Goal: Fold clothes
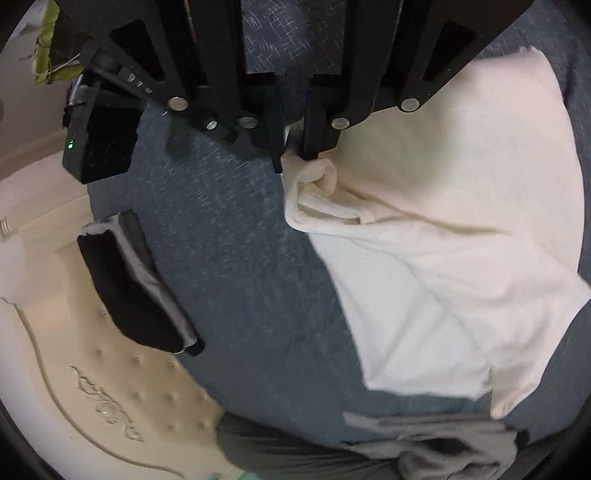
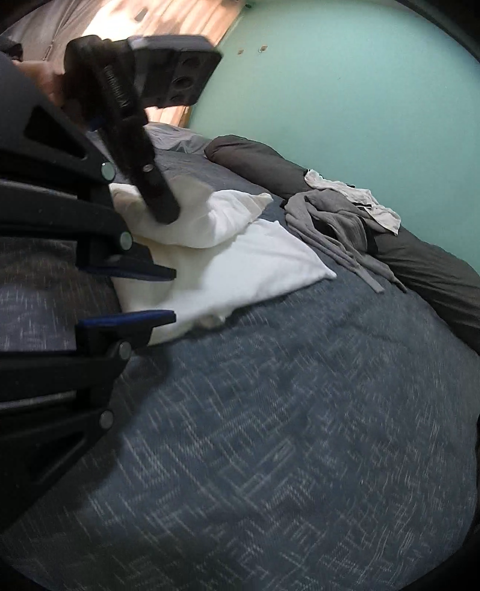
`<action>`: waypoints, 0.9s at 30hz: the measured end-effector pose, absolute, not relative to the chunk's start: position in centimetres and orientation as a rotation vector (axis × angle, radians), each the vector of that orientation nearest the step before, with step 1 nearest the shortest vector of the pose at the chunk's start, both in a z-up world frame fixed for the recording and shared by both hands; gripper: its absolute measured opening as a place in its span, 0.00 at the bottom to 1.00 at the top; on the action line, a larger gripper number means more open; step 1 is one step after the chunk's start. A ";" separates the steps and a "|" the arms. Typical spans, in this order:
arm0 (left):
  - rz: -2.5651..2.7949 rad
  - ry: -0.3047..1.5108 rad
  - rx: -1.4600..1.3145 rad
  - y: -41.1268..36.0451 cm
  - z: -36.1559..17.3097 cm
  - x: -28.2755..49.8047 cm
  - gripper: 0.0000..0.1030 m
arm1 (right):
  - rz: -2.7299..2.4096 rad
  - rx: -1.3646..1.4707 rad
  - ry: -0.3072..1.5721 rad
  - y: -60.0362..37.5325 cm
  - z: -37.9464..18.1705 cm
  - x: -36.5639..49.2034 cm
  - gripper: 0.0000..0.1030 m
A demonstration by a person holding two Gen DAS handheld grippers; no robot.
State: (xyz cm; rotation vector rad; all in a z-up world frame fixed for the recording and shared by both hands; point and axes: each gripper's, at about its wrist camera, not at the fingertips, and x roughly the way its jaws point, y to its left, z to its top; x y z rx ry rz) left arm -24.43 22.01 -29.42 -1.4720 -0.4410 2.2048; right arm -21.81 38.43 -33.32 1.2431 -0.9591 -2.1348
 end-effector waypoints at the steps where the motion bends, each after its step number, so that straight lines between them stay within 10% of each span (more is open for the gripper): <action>1: 2.217 -0.431 -1.471 21.6 -29.2 -24.1 0.23 | -2.131 1.240 -0.962 38.5 -33.3 -21.8 0.15; 3: 2.241 -0.427 -1.452 20.7 -28.2 -23.5 0.39 | -2.123 1.237 -0.962 38.4 -33.3 -21.9 0.15; 8: 2.335 -0.409 -1.397 16.4 -25.7 -22.4 0.42 | -2.107 1.226 -0.951 37.6 -33.1 -22.1 0.15; 14: 2.417 -0.387 -1.455 11.9 -26.7 -21.1 0.42 | -2.100 1.158 -0.902 35.9 -31.4 -22.4 0.42; 27: 2.423 -0.387 -1.544 8.4 -30.2 -19.1 0.42 | -2.135 1.256 -0.593 30.8 -32.8 -23.1 0.33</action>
